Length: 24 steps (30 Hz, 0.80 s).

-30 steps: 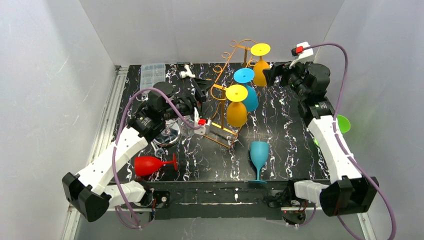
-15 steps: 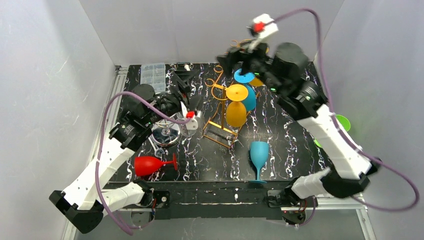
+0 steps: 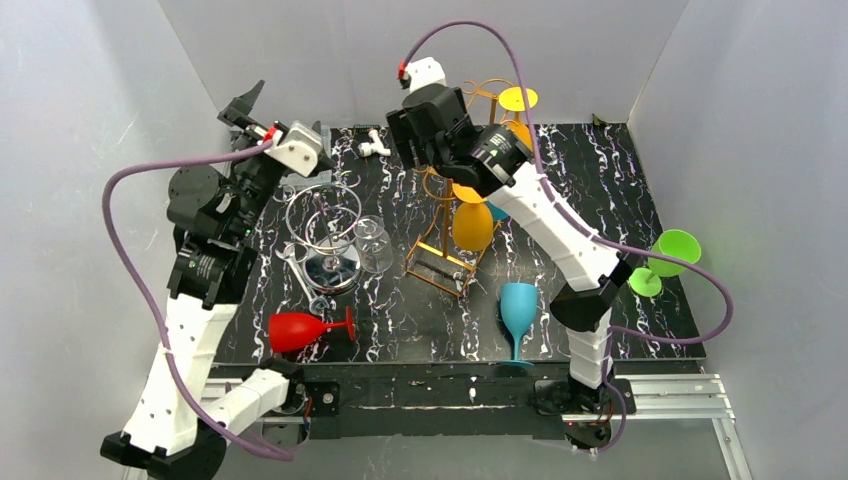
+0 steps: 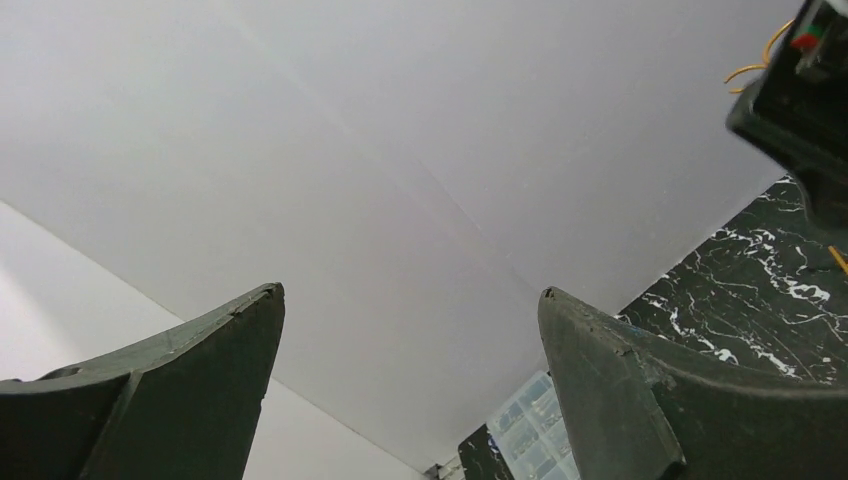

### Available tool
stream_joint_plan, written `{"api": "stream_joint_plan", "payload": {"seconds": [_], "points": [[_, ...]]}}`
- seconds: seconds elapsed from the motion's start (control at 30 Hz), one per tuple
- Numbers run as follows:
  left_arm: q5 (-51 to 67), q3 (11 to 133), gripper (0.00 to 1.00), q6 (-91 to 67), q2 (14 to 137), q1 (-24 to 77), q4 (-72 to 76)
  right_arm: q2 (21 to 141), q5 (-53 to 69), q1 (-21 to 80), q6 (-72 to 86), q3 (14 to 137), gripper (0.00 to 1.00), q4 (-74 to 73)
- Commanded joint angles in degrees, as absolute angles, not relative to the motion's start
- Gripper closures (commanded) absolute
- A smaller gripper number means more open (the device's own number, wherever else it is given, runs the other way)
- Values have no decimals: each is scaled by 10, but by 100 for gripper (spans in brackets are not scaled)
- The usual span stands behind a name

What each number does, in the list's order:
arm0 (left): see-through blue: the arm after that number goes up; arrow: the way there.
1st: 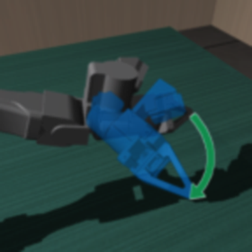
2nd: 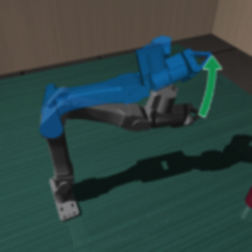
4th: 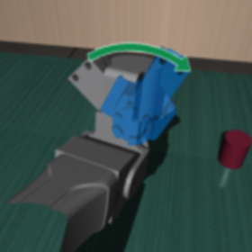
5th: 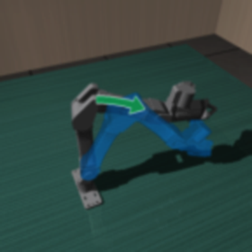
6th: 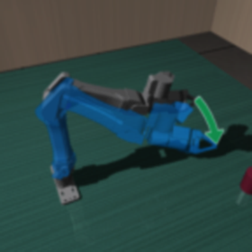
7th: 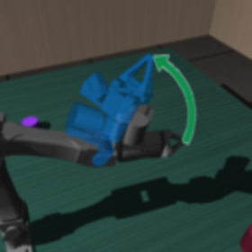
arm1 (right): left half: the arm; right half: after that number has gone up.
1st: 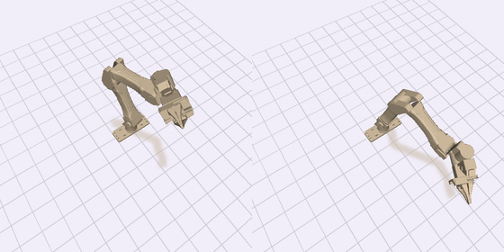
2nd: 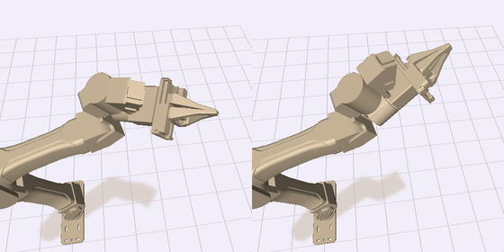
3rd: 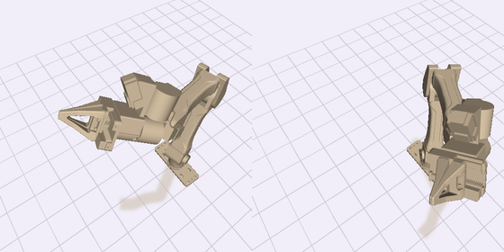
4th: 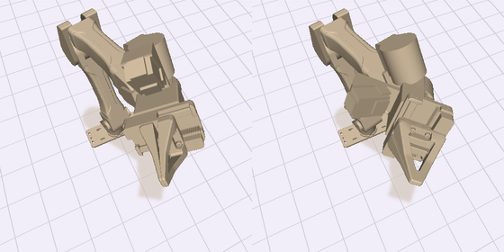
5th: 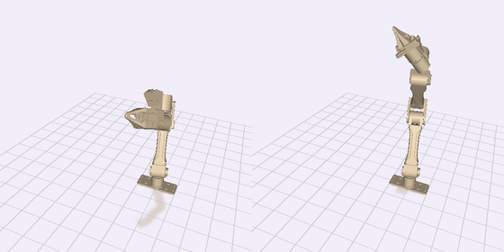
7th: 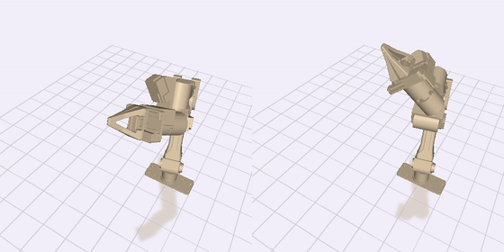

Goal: Place the wine glass upside down on the wine glass rack

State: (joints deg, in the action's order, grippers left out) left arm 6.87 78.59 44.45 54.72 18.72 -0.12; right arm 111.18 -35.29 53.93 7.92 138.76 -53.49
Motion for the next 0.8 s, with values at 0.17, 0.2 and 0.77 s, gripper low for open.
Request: {"api": "stream_joint_plan", "payload": {"seconds": [0.17,0.2,0.77], "points": [[90,772,2,408,495,181,-12,1061,-407,508,132,1362,13,-499],[93,772,2,408,493,181,-18,1057,-400,497,141,1351,13,-496],[143,751,2,435,469,182,-64,1085,-337,414,161,1293,31,-394]]}}
